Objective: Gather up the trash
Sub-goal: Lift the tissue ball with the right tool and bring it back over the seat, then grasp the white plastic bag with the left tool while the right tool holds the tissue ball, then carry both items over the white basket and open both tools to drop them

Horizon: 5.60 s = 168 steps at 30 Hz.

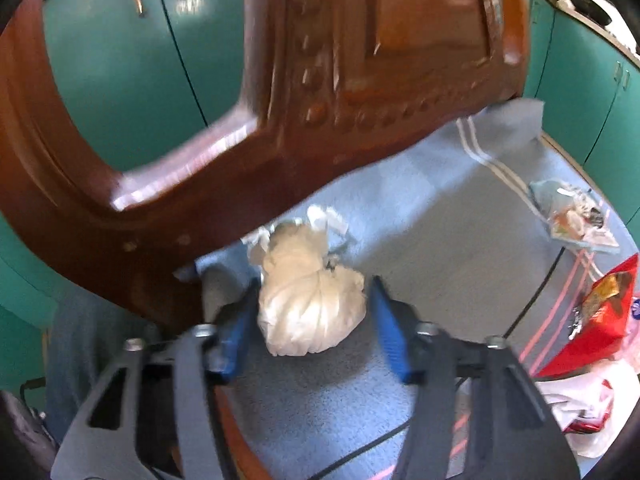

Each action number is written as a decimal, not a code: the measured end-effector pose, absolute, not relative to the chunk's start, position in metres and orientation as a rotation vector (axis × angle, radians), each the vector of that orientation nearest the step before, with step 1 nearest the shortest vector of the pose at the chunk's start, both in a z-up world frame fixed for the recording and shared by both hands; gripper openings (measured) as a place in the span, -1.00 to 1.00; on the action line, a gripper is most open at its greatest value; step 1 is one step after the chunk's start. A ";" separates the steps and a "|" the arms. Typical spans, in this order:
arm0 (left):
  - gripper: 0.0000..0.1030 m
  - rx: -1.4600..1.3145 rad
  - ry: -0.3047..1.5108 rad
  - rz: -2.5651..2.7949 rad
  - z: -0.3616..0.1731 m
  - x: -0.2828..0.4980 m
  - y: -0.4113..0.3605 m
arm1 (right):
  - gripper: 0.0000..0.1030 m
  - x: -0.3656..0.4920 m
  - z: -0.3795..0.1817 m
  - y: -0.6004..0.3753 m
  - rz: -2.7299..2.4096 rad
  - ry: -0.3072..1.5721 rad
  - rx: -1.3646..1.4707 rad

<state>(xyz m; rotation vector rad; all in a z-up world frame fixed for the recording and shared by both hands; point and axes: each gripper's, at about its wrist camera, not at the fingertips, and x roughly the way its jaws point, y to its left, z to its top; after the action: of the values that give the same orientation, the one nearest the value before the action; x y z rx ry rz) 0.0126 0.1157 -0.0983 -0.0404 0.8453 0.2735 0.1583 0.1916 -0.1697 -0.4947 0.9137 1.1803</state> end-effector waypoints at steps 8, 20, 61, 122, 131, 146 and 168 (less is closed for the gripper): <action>0.56 -0.054 0.856 0.241 -0.106 0.025 0.112 | -0.37 0.172 -0.134 0.134 1.103 0.880 -0.364; 0.56 -0.058 0.866 0.192 -0.116 0.069 0.089 | -0.37 0.214 -0.076 -0.050 0.698 0.752 -0.172; 0.58 -0.090 0.972 0.136 -0.132 0.127 0.066 | -0.27 0.227 -0.168 -0.043 0.514 1.008 -0.247; -0.17 -0.134 1.000 0.153 -0.161 0.172 0.075 | -0.27 0.214 -0.158 -0.052 0.510 0.968 -0.234; -0.26 -0.119 1.010 0.128 -0.164 0.183 0.068 | -0.27 0.215 -0.162 -0.050 0.503 0.976 -0.240; -0.51 -0.035 0.904 0.163 -0.132 0.169 0.059 | -0.27 0.214 -0.154 -0.054 0.491 0.944 -0.228; -0.51 -0.051 0.894 0.172 -0.128 0.164 0.061 | -0.27 0.212 -0.145 -0.064 0.474 0.922 -0.198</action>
<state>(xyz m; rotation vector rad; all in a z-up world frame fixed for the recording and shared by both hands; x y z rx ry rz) 0.1639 0.0612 -0.1285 -0.0506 0.8936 0.1724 0.2124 -0.0639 -0.1450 -0.1976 0.9222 0.4742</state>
